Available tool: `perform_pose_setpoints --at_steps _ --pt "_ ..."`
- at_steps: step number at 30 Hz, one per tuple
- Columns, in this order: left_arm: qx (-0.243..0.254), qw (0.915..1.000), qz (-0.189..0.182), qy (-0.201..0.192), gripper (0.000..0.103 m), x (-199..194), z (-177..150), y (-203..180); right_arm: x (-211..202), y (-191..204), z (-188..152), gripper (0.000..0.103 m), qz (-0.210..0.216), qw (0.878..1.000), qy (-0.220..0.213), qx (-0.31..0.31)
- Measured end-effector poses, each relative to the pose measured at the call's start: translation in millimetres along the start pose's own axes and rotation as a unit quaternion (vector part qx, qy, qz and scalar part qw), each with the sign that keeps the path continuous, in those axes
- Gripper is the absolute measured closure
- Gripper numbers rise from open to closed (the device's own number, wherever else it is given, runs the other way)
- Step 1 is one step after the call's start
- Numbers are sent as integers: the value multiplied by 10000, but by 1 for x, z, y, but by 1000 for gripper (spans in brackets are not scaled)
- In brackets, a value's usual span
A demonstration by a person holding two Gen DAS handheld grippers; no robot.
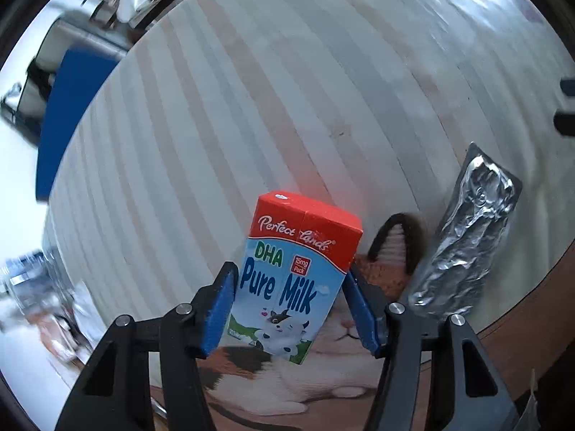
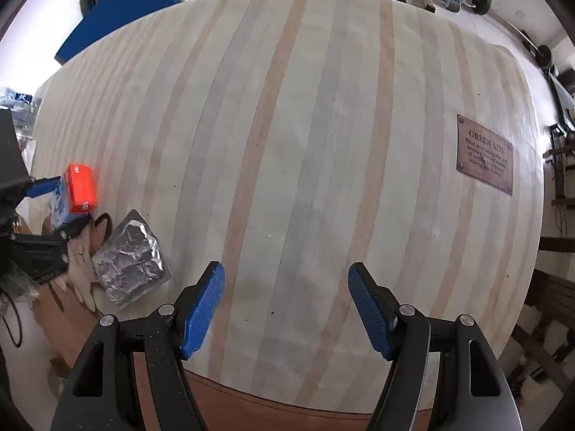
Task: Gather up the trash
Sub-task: 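Grasp the DHA Pure Milk carton with the left tool while the right tool approaches the silver blister pack, then grasp the silver blister pack with the right tool and lift it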
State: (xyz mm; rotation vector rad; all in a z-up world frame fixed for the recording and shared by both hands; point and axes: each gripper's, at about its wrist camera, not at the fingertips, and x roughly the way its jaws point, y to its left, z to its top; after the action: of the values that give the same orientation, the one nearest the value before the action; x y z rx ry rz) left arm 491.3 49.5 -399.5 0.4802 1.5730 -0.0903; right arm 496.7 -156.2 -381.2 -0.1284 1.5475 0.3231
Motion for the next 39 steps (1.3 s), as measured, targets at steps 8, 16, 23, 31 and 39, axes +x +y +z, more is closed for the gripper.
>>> perform_pose_setpoints --at_steps 8,16,23,31,39 --pt "-3417 9359 -846 141 47 -13 -102 24 3 80 5 18 -153 9847 320 -1706" --pt "-5572 8214 -1123 470 47 -8 -222 -19 36 224 -50 17 -1477 8101 580 -5643" --pt "-5758 8108 -988 355 48 -6 -225 -17 77 276 -74 13 -2338 6425 811 -7252" --pt "-5858 8023 -1126 212 47 -8 -243 -28 78 278 -18 27 -1512 7313 1547 -6468" --pt "-5821 8030 -1258 225 47 10 -265 -10 59 234 37 33 -769 9214 1597 -3457"
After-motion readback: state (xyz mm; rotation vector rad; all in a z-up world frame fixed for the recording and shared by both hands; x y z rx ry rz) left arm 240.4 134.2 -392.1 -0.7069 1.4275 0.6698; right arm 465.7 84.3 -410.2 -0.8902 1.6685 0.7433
